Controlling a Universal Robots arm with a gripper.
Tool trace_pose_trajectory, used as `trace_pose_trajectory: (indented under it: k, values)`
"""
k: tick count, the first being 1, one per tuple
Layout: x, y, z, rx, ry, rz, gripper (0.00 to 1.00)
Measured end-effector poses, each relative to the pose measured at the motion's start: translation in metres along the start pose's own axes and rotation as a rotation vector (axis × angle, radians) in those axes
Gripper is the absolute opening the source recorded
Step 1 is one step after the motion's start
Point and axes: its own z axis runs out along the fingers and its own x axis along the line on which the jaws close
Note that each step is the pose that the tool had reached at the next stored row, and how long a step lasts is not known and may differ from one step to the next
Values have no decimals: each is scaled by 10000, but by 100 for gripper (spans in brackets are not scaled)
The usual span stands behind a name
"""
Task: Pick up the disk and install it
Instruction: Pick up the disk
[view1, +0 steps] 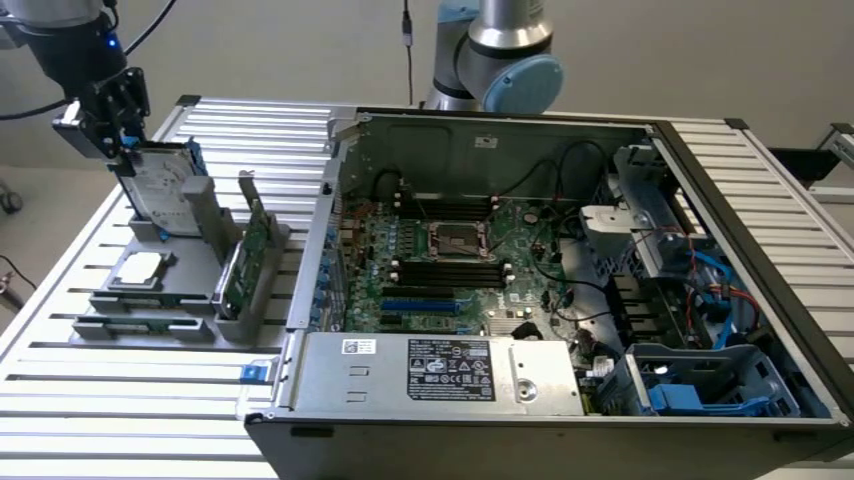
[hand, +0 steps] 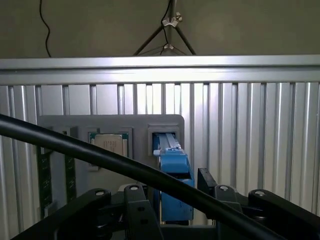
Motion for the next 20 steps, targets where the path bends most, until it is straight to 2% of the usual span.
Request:
trace_pose_trajectory:
  k: [20]
  values:
    - [-35, 29, 78, 6, 22, -275, 50]
